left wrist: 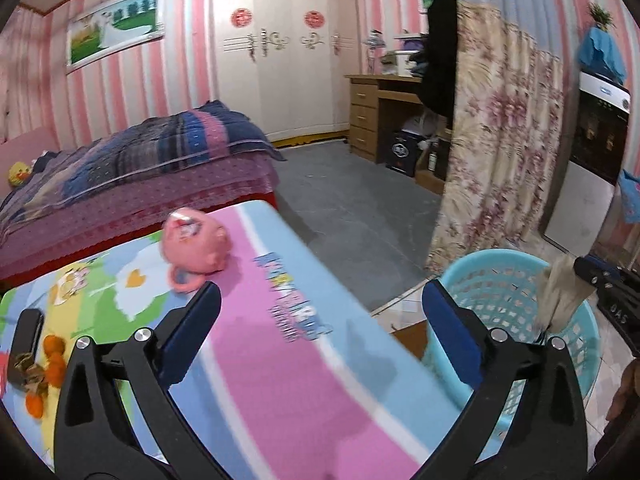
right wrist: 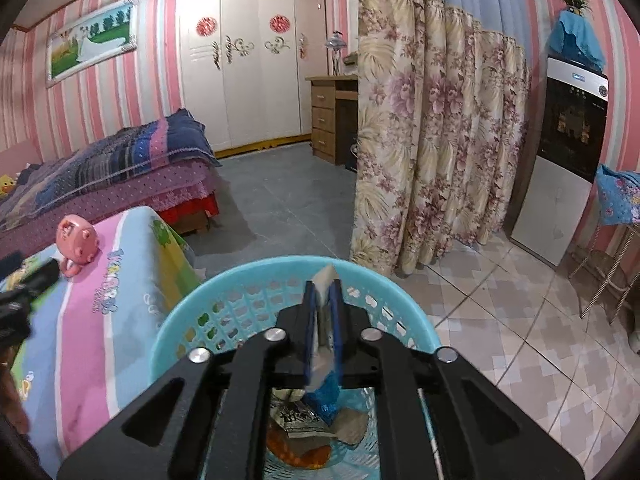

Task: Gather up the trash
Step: 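Open both tools to drop the lid and cloth into the basket, then move both tools back toward the orange cup and mandarins on the mat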

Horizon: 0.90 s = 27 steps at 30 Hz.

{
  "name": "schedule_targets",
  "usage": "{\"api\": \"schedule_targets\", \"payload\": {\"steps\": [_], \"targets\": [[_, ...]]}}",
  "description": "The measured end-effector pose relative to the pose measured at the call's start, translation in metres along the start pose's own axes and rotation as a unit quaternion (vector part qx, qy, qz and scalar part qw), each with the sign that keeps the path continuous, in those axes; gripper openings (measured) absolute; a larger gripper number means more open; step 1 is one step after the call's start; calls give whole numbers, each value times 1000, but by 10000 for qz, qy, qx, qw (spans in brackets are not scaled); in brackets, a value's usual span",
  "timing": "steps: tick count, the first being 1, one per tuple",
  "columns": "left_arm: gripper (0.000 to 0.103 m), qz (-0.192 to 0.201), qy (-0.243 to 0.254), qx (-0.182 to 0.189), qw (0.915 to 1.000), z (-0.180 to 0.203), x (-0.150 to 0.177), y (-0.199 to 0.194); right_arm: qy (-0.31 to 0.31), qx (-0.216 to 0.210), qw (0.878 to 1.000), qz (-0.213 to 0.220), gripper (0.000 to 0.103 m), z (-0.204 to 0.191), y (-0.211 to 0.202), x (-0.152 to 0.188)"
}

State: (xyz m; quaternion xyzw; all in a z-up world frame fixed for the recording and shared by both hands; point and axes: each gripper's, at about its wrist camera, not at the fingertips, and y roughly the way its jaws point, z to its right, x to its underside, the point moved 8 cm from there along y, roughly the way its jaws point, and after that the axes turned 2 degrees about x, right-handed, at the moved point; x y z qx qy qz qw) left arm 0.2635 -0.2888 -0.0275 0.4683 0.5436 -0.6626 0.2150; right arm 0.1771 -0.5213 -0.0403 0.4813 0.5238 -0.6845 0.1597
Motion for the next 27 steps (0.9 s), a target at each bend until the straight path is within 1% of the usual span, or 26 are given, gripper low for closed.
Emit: {"api": "schedule_targets", "payload": {"steps": [1,2,3,5,6,8,10,12,14,18,19,21,25,27], "targets": [[97,2,-22,-35,10000,-4,0,-2,20,12,10000,-31,51,0,2,2],[97,1,-54,-77,10000,-11,2,-6,47,16,10000,-28,61,-1,3,3],[97,2,-86,-120,9999,-19,3,-10,55,31,10000,-65,62,-1,5,5],[97,2,-114,-219,9997,-30,8,-17,45,108,9998,-150,70,-3,8,8],[97,-8,-123,-289,9995,-38,10,-22,56,117,9998,-137,73,-5,7,8],[97,-7,-149,-403,9991,-52,15,-30,65,131,9999,-72,84,-9,3,7],[97,-19,-251,-538,9982,-72,22,-41,12,84,9999,56,90,-19,-4,2],[97,-44,-330,-625,9975,-86,27,-49,-88,55,9998,143,91,-28,-9,-1],[97,-63,-413,-807,9959,-109,33,-60,-254,-55,9993,252,93,-45,-19,-5],[97,-83,-533,-1153,9919,-152,45,-79,-513,-372,9970,441,96,-82,-37,-9],[97,-99,-553,-1251,9905,-164,48,-84,-606,-515,9956,496,97,-98,-44,-10],[97,-143,-605,-1385,9884,-183,55,-90,-705,-664,9939,528,97,-116,-50,-9],[97,-245,-840,-1735,9809,-233,76,-102,-1007,-1031,9878,591,97,-167,-60,-4],[97,-312,-969,-1833,9778,-252,86,-103,-1032,-1295,9842,621,97,-197,-62,2]]}}
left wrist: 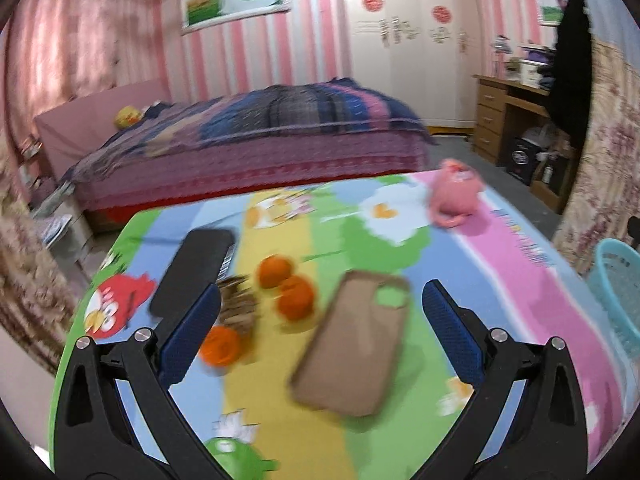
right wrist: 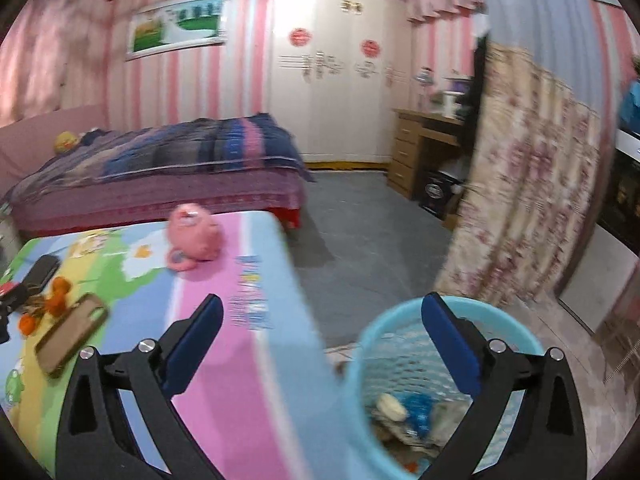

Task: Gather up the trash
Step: 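Move both tools back toward the orange cup and mandarins on the mat, then grasp the orange plastic cup with the left tool while the right tool grasps a mandarin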

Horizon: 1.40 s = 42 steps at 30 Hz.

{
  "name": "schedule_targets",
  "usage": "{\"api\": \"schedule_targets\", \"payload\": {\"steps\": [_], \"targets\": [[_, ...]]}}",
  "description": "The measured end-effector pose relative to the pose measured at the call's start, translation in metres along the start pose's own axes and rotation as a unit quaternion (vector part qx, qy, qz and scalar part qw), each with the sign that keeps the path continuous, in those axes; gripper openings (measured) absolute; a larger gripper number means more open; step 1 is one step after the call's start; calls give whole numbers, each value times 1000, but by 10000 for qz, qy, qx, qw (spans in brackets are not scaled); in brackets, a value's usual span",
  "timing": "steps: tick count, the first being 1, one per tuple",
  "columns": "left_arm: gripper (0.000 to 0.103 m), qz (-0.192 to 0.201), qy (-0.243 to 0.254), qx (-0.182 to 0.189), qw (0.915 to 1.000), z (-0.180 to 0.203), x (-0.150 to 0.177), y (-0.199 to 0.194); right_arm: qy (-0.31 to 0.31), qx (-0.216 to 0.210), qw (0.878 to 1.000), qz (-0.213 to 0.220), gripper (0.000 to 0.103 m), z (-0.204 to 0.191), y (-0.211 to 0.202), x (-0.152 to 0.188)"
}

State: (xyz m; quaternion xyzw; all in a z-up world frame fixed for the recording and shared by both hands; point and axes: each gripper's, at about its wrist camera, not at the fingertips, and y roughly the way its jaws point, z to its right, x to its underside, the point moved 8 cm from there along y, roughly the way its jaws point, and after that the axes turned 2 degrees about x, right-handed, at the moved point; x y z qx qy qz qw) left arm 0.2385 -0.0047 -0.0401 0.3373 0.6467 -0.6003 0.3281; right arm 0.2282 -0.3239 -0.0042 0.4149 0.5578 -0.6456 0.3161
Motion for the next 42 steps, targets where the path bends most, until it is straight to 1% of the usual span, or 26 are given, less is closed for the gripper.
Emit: {"api": "schedule_targets", "payload": {"steps": [2,4,6,10,11,15,18,23,25,27,28,29,30,34,37,42], "targets": [[97,-78,-129,-94,9998,-23,8,8,35,-280,9996,26,97,-24,5,2],[97,-139,-203,-179,9995,-40,15,14,-98,-466,9989,-33,97,-47,11,7],[97,-221,-268,-250,9991,-54,23,22,-323,-516,9981,-115,97,-71,18,13],[97,-477,-418,-379,9973,-84,39,41,-419,-751,9960,-252,97,-106,26,20],[97,-536,-500,-370,9966,-92,43,45,-473,-823,9951,-277,97,-118,27,22],[97,-811,-851,-263,9927,-111,58,60,-497,-890,9942,-345,97,-134,33,26],[87,-1070,-993,-65,9893,-113,65,71,-386,-962,9937,-434,97,-140,39,28],[73,-1328,-964,11,9864,-107,72,81,-576,-944,9929,-444,97,-148,42,30],[70,-1349,-875,-12,9870,-103,72,81,-597,-934,9928,-447,97,-150,43,30],[61,-1359,-790,27,9876,-98,72,82,-570,-960,9926,-473,97,-151,44,30],[53,-1353,-735,16,9881,-96,72,81,-559,-987,9923,-501,97,-152,44,31],[43,-1335,-702,51,9885,-94,72,80,-571,-998,9921,-507,97,-153,43,31],[39,-1324,-687,94,9888,-93,71,80,-593,-1003,9919,-509,97,-154,43,32],[39,-1312,-675,124,9890,-93,71,78,-708,-1006,9912,-490,97,-160,40,33],[39,-1213,-561,-11,9910,-98,66,69,-734,-1073,9903,-494,97,-166,39,34],[39,-796,-646,-218,9945,-119,43,46,-804,-1300,9869,-511,97,-185,34,38]]}}
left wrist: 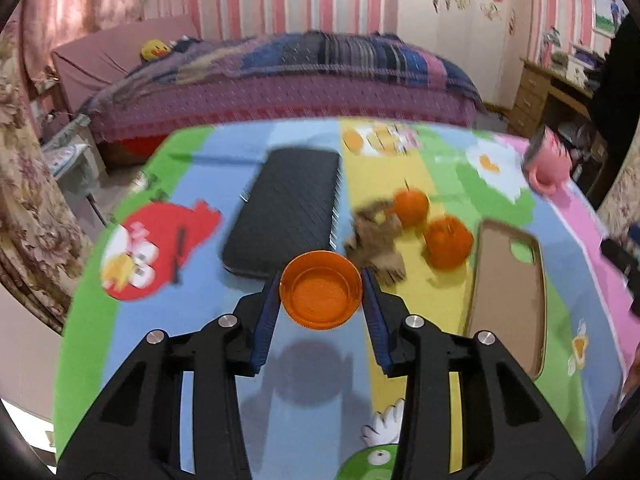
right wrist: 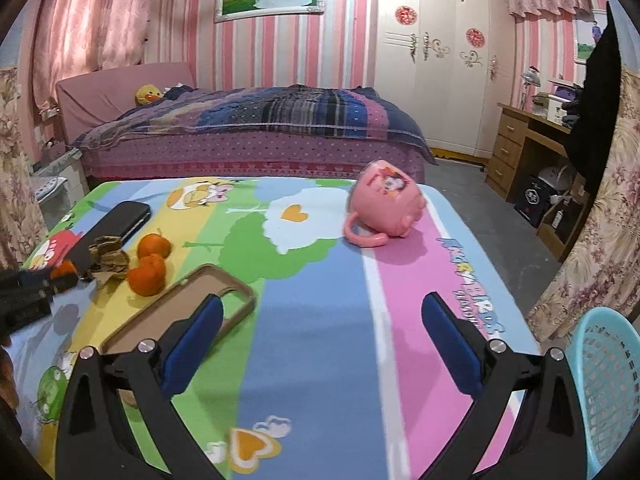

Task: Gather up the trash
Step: 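Grasp the orange plastic cup with the left tool while the right tool grasps a mandarin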

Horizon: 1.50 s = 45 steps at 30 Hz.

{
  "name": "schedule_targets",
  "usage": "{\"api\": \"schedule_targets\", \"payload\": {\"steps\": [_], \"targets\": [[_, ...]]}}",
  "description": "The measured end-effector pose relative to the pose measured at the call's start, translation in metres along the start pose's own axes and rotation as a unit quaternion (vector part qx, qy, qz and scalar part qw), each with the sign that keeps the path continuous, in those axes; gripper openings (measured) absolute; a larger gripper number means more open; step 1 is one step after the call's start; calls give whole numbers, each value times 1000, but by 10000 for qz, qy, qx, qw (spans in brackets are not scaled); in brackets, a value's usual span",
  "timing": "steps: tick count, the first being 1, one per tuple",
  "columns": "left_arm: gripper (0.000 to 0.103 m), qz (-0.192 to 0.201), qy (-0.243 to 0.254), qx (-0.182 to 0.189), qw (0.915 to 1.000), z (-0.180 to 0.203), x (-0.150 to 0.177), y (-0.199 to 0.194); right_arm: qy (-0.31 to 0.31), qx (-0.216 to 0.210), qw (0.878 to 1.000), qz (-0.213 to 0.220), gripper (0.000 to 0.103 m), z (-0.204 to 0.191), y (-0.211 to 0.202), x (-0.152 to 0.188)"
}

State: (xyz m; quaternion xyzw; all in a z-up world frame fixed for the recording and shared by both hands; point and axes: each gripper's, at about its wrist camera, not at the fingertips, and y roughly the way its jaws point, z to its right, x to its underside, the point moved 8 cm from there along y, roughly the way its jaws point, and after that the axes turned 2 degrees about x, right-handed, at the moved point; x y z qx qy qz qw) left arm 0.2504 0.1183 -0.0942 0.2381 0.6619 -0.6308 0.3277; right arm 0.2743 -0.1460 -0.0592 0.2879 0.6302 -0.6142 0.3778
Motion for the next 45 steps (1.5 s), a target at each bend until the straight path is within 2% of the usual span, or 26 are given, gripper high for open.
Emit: {"api": "schedule_targets", "payload": {"steps": [7,11,14,16,19,21,23,24,27,29,36,40,45], "targets": [[39,204,-218,-504,9983,-41,-17,1,-220,-522,9983,-124,97,-49,8,6],[39,194,-453,-557,9972,-61,-22,4,-536,-677,9960,-222,97,-81,20,8],[39,255,-458,-744,9958,-76,-26,2,-739,-857,9932,-268,97,-106,32,3],[39,281,-534,-722,9956,-83,-28,0,-939,-953,9905,-316,97,-124,40,-2],[39,269,-730,-630,9950,-97,-28,0,-1257,-855,9871,-491,96,-140,54,-3],[39,214,-796,-639,9945,-105,-26,2,-1374,-876,9841,-703,87,-148,66,0],[39,144,-841,-637,9943,-108,-24,5,-1392,-954,9815,-903,69,-154,76,3],[39,87,-881,-603,9943,-109,-22,7,-1411,-988,9803,-969,67,-156,79,3],[39,-3,-932,-570,9940,-110,-19,11,-1462,-1024,9792,-969,56,-160,83,3],[39,4,-915,-542,9943,-107,-20,10,-1516,-1064,9777,-993,37,-163,85,4],[39,82,-883,-418,9952,-97,-26,4,-1338,-1075,9831,-633,28,-152,68,-7],[39,163,-863,-259,9958,-83,-33,-1,-1087,-1010,9880,-429,27,-126,48,-15],[39,299,-721,-50,9969,-58,-42,-12,-851,-696,9934,-313,27,-80,22,-19]]}}
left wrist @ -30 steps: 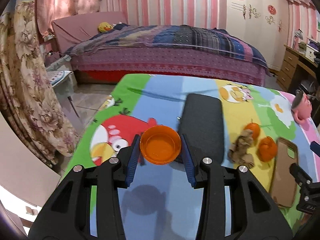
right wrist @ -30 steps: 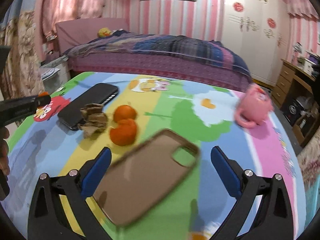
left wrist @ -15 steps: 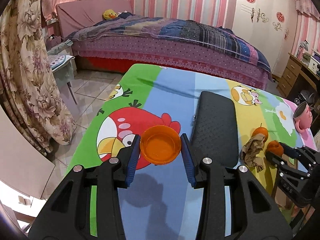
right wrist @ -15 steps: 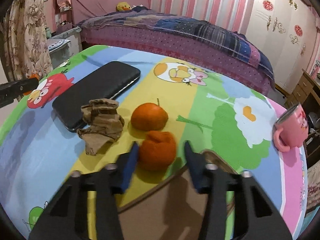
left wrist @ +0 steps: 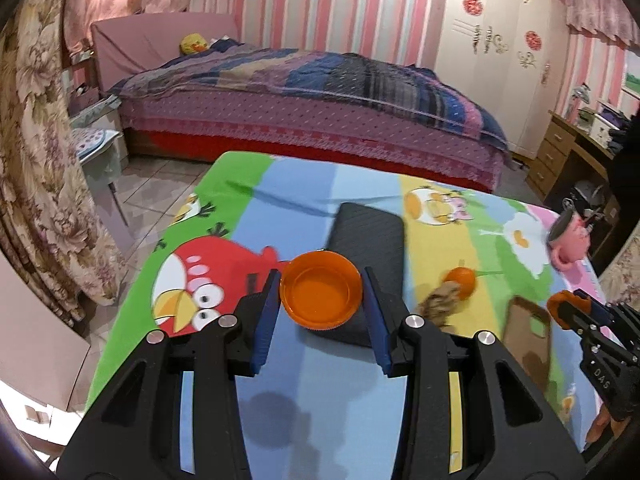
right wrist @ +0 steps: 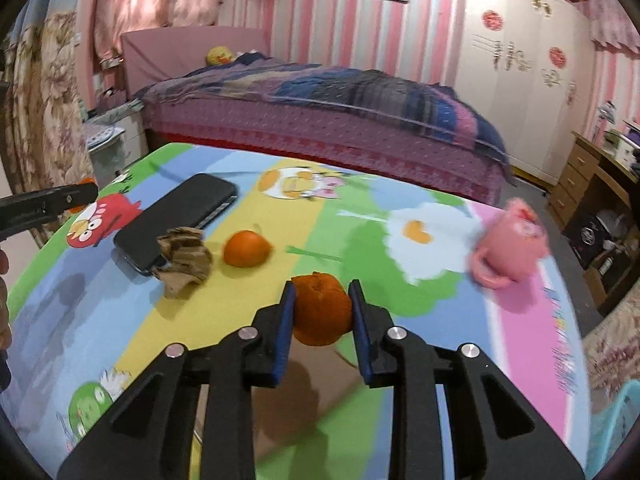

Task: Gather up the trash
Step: 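Grasp the orange plastic cup with the left tool while the right tool grasps a mandarin, then carry the orange cup and mandarin over the light-blue basket with both tools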

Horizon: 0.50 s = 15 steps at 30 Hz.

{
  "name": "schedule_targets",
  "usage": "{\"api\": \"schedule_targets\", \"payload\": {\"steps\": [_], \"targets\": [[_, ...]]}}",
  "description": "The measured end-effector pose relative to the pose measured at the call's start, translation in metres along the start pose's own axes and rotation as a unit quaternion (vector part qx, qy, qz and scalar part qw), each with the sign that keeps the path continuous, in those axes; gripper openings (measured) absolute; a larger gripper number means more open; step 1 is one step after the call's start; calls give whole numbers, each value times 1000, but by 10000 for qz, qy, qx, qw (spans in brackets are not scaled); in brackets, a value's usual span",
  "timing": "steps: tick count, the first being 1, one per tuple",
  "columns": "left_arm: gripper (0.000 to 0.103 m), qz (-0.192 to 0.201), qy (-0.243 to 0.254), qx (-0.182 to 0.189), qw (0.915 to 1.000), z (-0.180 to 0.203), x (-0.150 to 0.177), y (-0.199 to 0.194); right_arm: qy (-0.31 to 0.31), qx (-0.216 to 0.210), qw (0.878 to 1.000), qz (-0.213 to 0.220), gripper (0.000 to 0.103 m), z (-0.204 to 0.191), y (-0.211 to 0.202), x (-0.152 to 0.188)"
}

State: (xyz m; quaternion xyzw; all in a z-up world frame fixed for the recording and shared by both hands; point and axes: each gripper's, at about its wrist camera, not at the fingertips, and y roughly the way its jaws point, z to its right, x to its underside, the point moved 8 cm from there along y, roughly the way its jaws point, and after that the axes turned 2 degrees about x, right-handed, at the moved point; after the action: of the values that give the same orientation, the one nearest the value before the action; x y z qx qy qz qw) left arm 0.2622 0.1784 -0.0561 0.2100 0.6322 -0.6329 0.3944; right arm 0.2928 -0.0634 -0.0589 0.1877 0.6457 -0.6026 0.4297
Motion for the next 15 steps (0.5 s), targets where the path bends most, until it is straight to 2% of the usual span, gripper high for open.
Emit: {"api": "schedule_targets", "payload": {"steps": [4,15], "targets": [[39,5,95,253,9996,24,0,-6,245,291,9993,68,27,35,-25,6],[39,54,448,654,9968,88,5,-22,760,846,9933,203,27,104,-78,33]]}}
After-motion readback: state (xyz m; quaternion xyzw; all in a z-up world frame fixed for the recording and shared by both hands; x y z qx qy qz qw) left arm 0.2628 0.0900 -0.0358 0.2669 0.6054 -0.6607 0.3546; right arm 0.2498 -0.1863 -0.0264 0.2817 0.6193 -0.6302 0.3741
